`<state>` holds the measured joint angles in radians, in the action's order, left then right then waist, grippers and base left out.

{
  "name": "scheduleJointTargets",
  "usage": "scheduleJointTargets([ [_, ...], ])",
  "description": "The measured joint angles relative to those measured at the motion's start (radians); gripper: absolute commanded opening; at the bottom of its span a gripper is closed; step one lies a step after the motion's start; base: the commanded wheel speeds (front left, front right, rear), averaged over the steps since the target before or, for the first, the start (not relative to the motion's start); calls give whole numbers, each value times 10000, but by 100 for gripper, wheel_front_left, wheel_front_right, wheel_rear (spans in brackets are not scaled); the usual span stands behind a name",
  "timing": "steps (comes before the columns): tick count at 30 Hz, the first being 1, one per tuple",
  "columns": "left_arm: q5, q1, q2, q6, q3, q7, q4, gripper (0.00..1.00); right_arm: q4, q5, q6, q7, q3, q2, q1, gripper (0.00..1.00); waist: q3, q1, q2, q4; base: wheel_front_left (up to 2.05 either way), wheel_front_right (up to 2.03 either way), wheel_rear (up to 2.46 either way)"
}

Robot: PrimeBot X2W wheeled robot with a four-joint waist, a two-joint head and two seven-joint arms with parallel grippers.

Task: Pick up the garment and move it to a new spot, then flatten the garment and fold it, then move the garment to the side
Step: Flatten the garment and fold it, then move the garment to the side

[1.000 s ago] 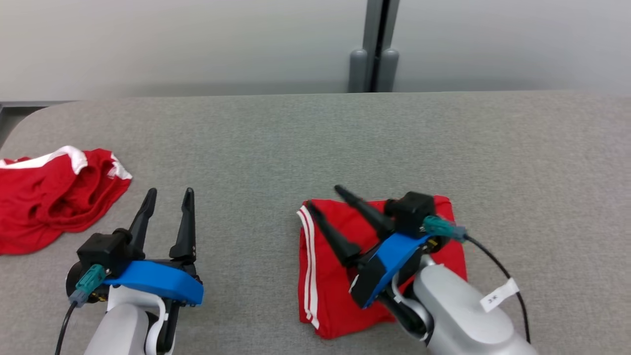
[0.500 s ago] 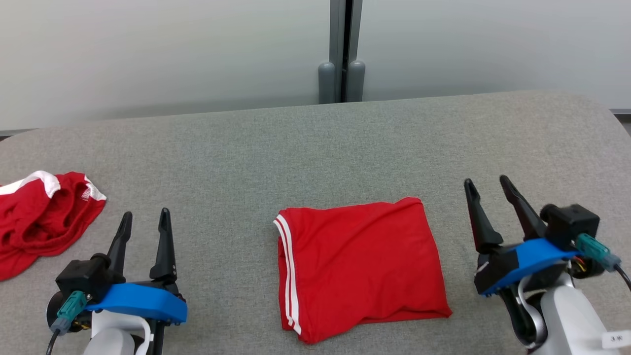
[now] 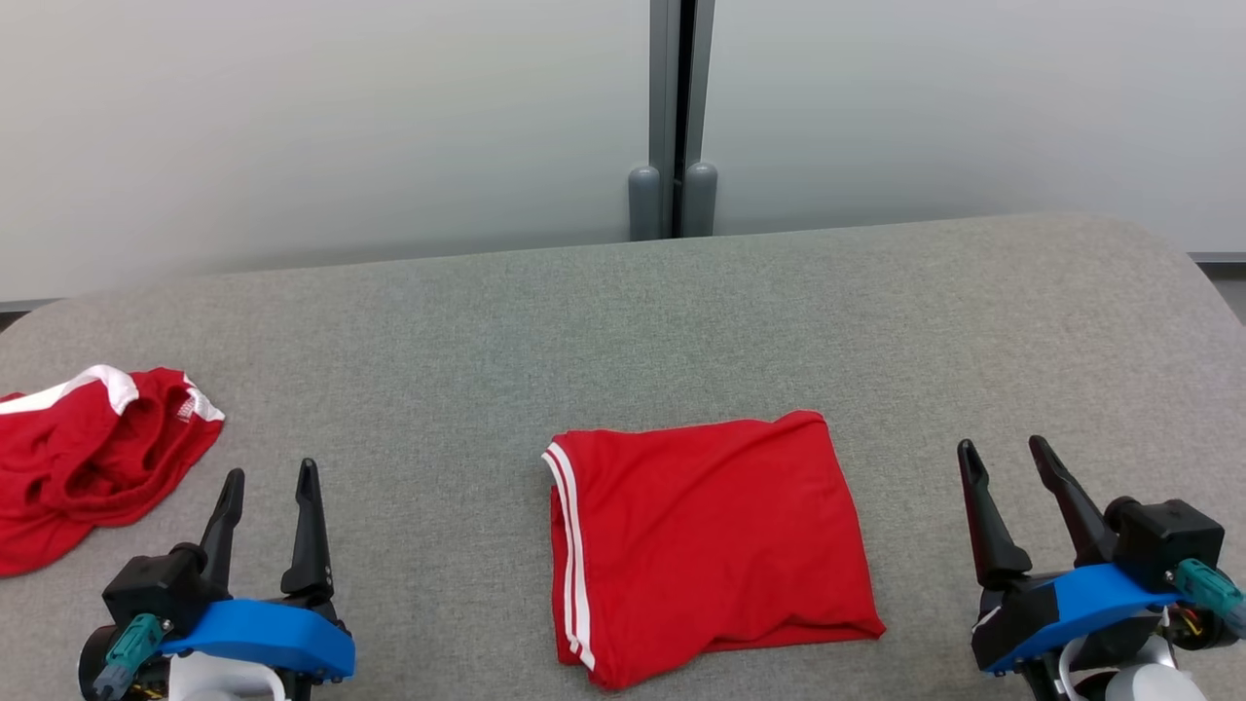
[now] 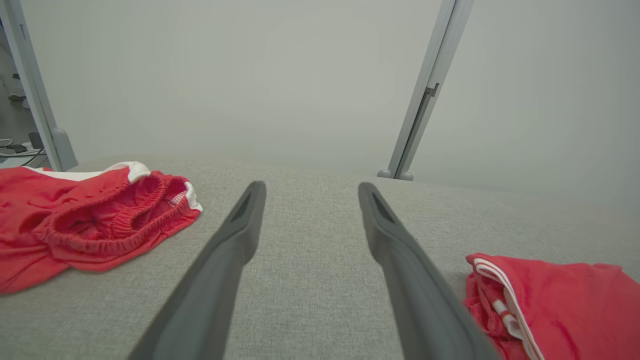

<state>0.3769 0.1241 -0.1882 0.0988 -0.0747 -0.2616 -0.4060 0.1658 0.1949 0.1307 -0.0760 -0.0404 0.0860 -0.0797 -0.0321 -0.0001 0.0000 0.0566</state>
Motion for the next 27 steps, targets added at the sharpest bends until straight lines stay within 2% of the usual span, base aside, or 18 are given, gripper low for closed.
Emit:
scheduleJointTargets([
  [27, 12, 150, 33, 65, -249, 0, -598, 100, 775, 180, 0, -397, 334, 92, 164, 100, 275, 1, 0, -121, 0, 0, 0],
])
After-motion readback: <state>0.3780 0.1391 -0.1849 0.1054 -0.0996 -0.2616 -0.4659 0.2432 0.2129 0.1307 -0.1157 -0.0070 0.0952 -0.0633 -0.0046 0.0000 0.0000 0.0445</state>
